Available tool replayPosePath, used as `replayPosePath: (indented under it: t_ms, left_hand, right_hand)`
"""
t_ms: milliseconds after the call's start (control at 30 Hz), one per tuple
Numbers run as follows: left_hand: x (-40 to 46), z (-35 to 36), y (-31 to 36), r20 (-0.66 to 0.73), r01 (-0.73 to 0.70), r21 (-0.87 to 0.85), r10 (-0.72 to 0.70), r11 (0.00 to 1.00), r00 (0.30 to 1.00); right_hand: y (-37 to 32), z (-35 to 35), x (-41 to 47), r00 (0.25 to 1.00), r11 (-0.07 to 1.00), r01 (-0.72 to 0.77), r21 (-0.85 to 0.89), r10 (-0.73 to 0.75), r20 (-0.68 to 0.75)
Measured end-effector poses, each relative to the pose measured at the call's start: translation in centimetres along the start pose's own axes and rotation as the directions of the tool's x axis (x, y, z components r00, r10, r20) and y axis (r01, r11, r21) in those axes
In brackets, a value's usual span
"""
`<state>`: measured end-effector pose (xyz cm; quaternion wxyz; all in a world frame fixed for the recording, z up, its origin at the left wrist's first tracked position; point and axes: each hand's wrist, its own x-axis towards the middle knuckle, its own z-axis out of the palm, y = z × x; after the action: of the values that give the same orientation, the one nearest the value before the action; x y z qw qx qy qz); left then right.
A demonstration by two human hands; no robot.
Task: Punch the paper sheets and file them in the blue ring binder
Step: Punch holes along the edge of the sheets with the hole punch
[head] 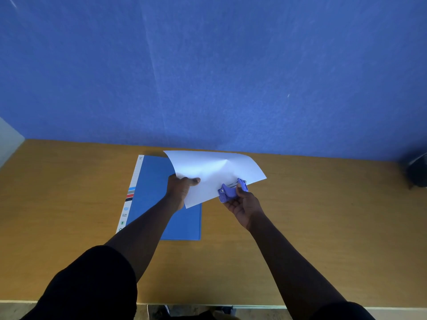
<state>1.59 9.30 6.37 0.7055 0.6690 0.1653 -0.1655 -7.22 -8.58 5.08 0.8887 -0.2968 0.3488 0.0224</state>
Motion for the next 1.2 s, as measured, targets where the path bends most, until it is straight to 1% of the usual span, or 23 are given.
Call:
replayPosePath:
  t_ms: [433, 600, 767, 1000, 1200]
  left_hand:
    - [0.2, -0.3, 0.1, -0.006, 0.02, 0.004, -0.02, 1.0, 1.0]
    - [0.2, -0.1, 0.1, -0.009, 0.019, 0.001, -0.019, 1.0, 1.0]
    - [0.2, -0.1, 0.1, 0.0, 0.02, -0.006, -0.02, 1.0, 1.0]
    - [-0.1, 0.1, 0.4, 0.0, 0.019, 0.006, -0.019, 1.0, 1.0]
    - [-0.3, 0.5, 0.5, 0.004, 0.014, 0.017, -0.014, 1.0, 1.0]
  right_hand:
    - [0.0, 0.2, 0.1, 0.999, 1.0, 0.008, 0.005, -0.008, -0.052]
    - [-0.1, 0.3, -0.3, 0.999, 1.0, 0.01, 0.0, -0.01, -0.048]
    - [-0.2, 0.6, -0.3, 0.996, 0.999, 0.03, -0.034, -0.033, -0.086]
    - [-0.3, 0.8, -0.6, 0.992, 0.999, 0.024, -0.036, -0.028, -0.121]
    - [-0.6, 1.2, -0.6, 0.98, 0.998, 0.046, -0.05, -0.055, -0.189]
